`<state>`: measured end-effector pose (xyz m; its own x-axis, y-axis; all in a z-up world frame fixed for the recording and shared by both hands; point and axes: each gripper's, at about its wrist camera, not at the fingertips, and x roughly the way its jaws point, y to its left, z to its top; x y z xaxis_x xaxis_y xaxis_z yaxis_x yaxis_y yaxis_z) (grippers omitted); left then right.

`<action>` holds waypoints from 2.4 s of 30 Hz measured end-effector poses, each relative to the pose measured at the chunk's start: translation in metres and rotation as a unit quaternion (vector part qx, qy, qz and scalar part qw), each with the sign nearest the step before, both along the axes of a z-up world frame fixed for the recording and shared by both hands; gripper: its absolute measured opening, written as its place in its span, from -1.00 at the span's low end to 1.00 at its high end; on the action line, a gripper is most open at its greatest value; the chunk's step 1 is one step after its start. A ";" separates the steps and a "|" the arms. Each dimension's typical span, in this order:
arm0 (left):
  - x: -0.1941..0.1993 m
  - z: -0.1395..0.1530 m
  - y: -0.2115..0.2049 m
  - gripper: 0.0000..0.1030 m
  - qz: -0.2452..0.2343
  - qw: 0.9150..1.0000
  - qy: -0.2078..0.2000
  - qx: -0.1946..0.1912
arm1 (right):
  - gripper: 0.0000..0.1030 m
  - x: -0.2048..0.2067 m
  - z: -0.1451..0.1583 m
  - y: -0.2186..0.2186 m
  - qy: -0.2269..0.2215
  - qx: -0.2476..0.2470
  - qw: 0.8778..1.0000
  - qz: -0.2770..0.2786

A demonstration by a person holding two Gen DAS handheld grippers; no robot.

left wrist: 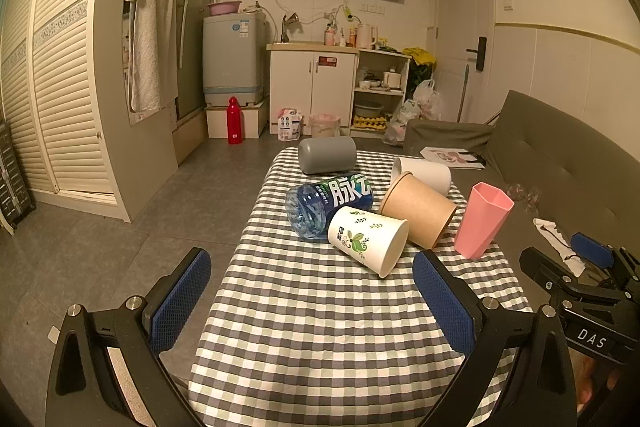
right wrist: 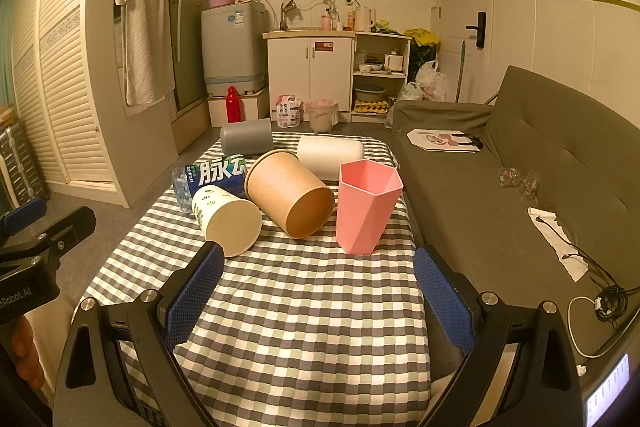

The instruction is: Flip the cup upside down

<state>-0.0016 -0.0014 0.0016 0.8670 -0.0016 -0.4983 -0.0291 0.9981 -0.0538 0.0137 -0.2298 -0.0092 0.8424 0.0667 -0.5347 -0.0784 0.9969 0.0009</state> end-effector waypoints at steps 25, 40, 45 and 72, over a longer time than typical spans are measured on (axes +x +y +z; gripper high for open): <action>0.000 0.000 0.000 1.00 0.000 1.000 0.000 0.000 | 0.87 0.000 0.000 0.000 0.001 0.000 1.000 0.000; 0.000 0.000 0.000 1.00 0.000 1.000 0.000 0.000 | 0.87 0.000 0.000 -0.001 0.001 0.000 1.000 0.000; 0.000 0.000 0.000 1.00 0.000 1.000 0.001 0.001 | 0.87 -0.001 0.000 0.000 0.001 0.000 1.000 -0.001; 0.058 -0.049 0.002 1.00 0.012 0.996 0.084 0.022 | 0.87 0.130 -0.046 -0.039 0.079 0.002 0.995 -0.054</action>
